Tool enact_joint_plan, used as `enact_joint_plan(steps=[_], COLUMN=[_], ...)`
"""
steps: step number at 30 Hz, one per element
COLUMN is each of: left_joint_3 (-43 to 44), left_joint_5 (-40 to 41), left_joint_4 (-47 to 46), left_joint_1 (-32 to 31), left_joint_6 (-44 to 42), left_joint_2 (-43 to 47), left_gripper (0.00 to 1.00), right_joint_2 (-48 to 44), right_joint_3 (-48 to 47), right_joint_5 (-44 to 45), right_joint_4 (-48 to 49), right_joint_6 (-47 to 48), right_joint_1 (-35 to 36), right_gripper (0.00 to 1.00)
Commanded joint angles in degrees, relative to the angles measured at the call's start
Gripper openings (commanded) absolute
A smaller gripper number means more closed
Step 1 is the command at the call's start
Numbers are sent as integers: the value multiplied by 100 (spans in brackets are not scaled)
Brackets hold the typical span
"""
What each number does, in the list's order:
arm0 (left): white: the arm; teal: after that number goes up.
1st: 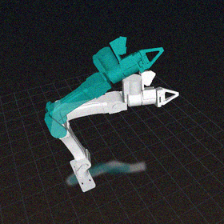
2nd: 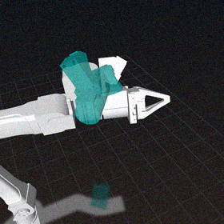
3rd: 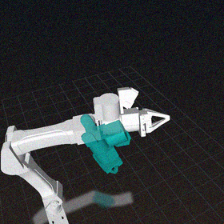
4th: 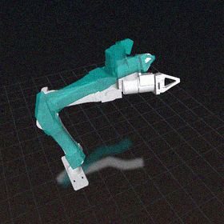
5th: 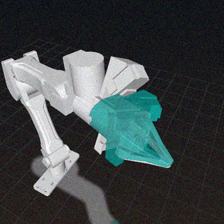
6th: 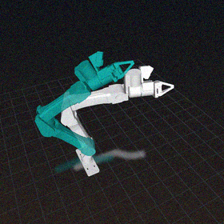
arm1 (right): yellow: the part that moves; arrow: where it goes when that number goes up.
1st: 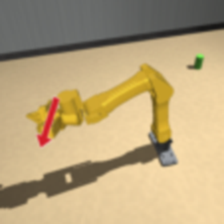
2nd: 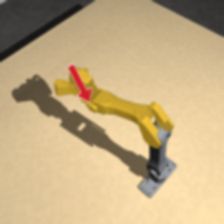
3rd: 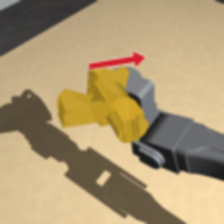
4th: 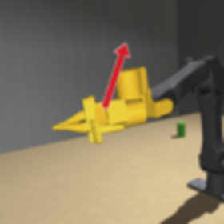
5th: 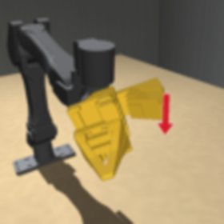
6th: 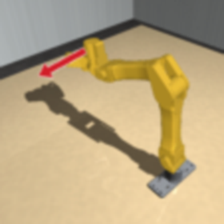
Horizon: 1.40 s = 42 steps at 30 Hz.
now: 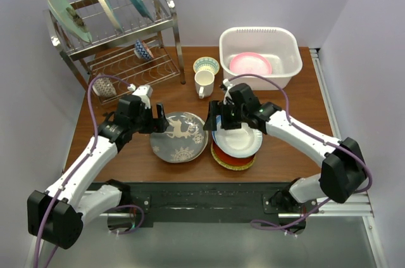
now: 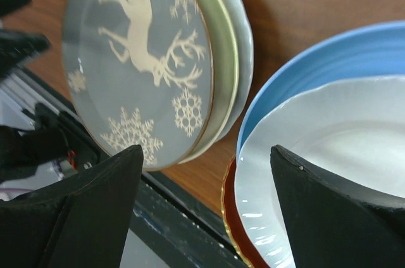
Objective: Place the plates into the plastic bin on the countertop
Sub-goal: Pick up the plate at the center of the board.
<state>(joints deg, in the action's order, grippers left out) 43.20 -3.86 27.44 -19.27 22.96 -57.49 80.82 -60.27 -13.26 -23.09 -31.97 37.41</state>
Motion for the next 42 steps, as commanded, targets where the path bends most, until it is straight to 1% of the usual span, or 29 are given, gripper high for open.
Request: enact_joint_plan(steps=[1,5,7,8,9,11,14,18,20,23,27,33,37,38,40,42], left_joint_3=[-22,4,-5,-5,-22,-14,66,39,31,57,48,74,57,48,57,57], left_joint_5=[78,209,210,227,210,140,210,254,263,368,368,368,351,351,359,368], left_joint_4=[-116,-125,-125,-125,-151,-169,-37,-81,-90,-29,-19,-11,-11,-19,-20,-11], left_joint_1=[2,11,11,11,11,11,11,11,11,11,11,11,2,11,11,11], left_joint_6=[-55,-55,-64,-55,-46,-64,-64,-46,-37,-28,-2,-2,-2,-2,-2,15], left_joint_2=[107,142,133,133,90,-16,-227,-157,-113,-113,-104,-218,-245,-253,-253,-262], left_gripper=[91,91,91,91,91,91,91,91,91,91,91,91,91,91,91,91], right_joint_2=[-22,-136,-6,74,144,267,373,426,374,391,566,514,514,540,593,698], right_joint_3=[217,534,368,236,44,7,94,331,437,358,209,296,419,428,385,244], right_joint_5=[-29,86,51,25,-10,-203,-291,-388,-379,-415,-520,-485,-537,-572,-555,-520], right_joint_4=[340,752,833,693,675,901,1175,1412,1562,1536,1536,1492,1667,1685,1642,1519], right_joint_6=[-248,-424,-398,-320,-336,-476,-583,-592,-530,-547,-574,-565,-705,-714,-688,-644], right_joint_1=[284,364,372,364,381,381,399,399,399,399,390,399,390,390,399,399], right_gripper=[84,84,84,84,83,81,77,72,71,70,63,60,59,56,55,51])
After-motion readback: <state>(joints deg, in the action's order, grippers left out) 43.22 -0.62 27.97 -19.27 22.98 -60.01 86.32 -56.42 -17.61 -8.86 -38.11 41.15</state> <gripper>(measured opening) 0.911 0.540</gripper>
